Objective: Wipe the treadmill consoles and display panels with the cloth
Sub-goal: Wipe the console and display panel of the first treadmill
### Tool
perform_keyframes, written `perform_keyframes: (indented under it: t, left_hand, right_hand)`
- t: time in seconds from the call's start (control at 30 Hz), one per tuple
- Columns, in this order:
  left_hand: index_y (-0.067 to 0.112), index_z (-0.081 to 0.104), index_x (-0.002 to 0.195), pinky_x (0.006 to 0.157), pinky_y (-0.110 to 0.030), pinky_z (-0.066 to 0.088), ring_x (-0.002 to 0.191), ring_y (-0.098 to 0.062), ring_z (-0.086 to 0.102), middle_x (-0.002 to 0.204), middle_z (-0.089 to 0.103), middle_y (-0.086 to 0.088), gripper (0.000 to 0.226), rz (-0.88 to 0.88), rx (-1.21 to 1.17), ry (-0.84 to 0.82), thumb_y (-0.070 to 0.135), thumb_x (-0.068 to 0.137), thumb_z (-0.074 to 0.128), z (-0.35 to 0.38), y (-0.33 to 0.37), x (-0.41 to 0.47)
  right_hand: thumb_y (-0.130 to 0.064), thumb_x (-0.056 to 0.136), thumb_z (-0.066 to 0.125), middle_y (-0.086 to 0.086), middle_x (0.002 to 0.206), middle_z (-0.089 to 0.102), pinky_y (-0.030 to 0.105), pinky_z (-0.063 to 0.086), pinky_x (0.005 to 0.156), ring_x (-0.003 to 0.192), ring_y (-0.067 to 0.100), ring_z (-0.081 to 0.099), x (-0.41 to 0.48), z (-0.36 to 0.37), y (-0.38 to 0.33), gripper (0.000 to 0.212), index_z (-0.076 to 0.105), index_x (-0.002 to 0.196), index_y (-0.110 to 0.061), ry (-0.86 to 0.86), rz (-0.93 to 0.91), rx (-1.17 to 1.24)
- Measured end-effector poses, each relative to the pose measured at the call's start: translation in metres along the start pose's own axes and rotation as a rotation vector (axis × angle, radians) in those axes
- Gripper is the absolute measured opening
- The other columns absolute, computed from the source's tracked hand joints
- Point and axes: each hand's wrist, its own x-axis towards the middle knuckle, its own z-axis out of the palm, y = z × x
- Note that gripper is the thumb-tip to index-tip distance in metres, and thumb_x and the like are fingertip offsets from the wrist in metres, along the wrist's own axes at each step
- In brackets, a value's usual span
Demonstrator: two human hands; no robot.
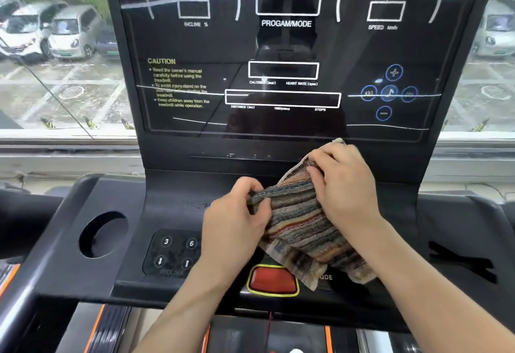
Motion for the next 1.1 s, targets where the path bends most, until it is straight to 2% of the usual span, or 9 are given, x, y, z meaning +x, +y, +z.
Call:
perform_keyframes:
  t: [0.1, 0.3, 0.43, 0.53, 0.63, 0.8, 0.97, 1.1]
  left_hand:
    - [0.029, 0.056, 0.087, 0.066, -0.030, 0.043, 0.060, -0.012, 0.057, 0.064, 0.059, 0.014, 0.020, -0.113, -0.092, 0.067, 0.030, 0.078, 0.074, -0.011, -0.015, 0.009]
    - [0.027, 0.061, 0.081, 0.072, -0.032, 0.049, 0.072, -0.011, 0.062, 0.072, 0.065, 0.014, 0.014, -0.176, -0.130, 0.139, 0.026, 0.078, 0.074, -0.030, -0.043, 0.029]
    - [0.030, 0.065, 0.078, 0.067, -0.015, 0.043, 0.070, -0.003, 0.058, 0.071, 0.063, 0.013, 0.014, -0.188, -0.140, 0.155, 0.019, 0.079, 0.072, -0.043, -0.061, 0.042]
    - [0.031, 0.066, 0.078, 0.070, -0.014, 0.041, 0.075, -0.002, 0.058, 0.077, 0.064, 0.013, 0.015, -0.184, -0.127, 0.153, 0.017, 0.079, 0.071, -0.050, -0.073, 0.048]
    - [0.030, 0.066, 0.081, 0.070, -0.005, 0.038, 0.078, 0.001, 0.058, 0.081, 0.063, 0.015, 0.017, -0.170, -0.147, 0.164, 0.014, 0.079, 0.071, -0.055, -0.083, 0.051]
    - [0.029, 0.067, 0.083, 0.073, -0.014, 0.043, 0.077, -0.001, 0.058, 0.081, 0.064, 0.012, 0.016, -0.194, -0.177, 0.192, 0.013, 0.081, 0.070, -0.069, -0.102, 0.056]
    - [0.028, 0.066, 0.085, 0.068, 0.000, 0.036, 0.082, 0.006, 0.055, 0.081, 0.062, 0.015, 0.016, -0.212, -0.179, 0.194, 0.013, 0.081, 0.070, -0.081, -0.116, 0.055]
    - [0.027, 0.068, 0.088, 0.070, -0.002, 0.037, 0.081, 0.002, 0.056, 0.086, 0.063, 0.015, 0.015, -0.180, -0.182, 0.158, 0.013, 0.083, 0.067, -0.084, -0.118, 0.051]
  right_hand:
    - [-0.010, 0.088, 0.064, 0.003, 0.093, 0.063, 0.039, 0.049, 0.068, 0.086, 0.025, 0.052, 0.004, 0.008, -0.013, 0.011, 0.071, 0.097, -0.008, -0.021, -0.012, 0.007]
    - [-0.011, 0.090, 0.061, 0.001, 0.092, 0.062, 0.039, 0.048, 0.066, 0.086, 0.023, 0.051, 0.012, 0.024, -0.044, 0.011, 0.071, 0.096, -0.009, -0.027, -0.019, 0.034]
    - [-0.010, 0.090, 0.063, 0.000, 0.091, 0.062, 0.040, 0.049, 0.067, 0.087, 0.024, 0.052, 0.016, 0.036, -0.064, 0.010, 0.071, 0.095, -0.010, -0.029, -0.009, 0.034]
    - [-0.009, 0.089, 0.064, 0.000, 0.090, 0.062, 0.039, 0.048, 0.068, 0.088, 0.023, 0.051, 0.018, 0.043, -0.075, 0.008, 0.070, 0.093, -0.011, -0.020, 0.006, 0.025]
    - [-0.008, 0.089, 0.063, -0.001, 0.090, 0.062, 0.039, 0.047, 0.068, 0.087, 0.021, 0.050, 0.020, 0.051, -0.087, 0.008, 0.070, 0.092, -0.010, -0.014, 0.005, 0.048]
    - [-0.002, 0.089, 0.062, 0.000, 0.091, 0.061, 0.039, 0.047, 0.069, 0.086, 0.021, 0.050, 0.026, 0.070, -0.116, 0.012, 0.070, 0.094, -0.010, 0.006, -0.025, 0.070]
    - [0.000, 0.083, 0.059, 0.001, 0.091, 0.062, 0.035, 0.045, 0.067, 0.085, 0.023, 0.050, 0.038, 0.095, -0.159, 0.015, 0.068, 0.092, -0.008, 0.000, -0.087, 0.083]
    - [0.001, 0.075, 0.068, 0.002, 0.088, 0.062, 0.024, 0.038, 0.069, 0.084, 0.021, 0.050, 0.043, 0.107, -0.177, 0.013, 0.069, 0.084, -0.008, -0.020, -0.147, 0.047]
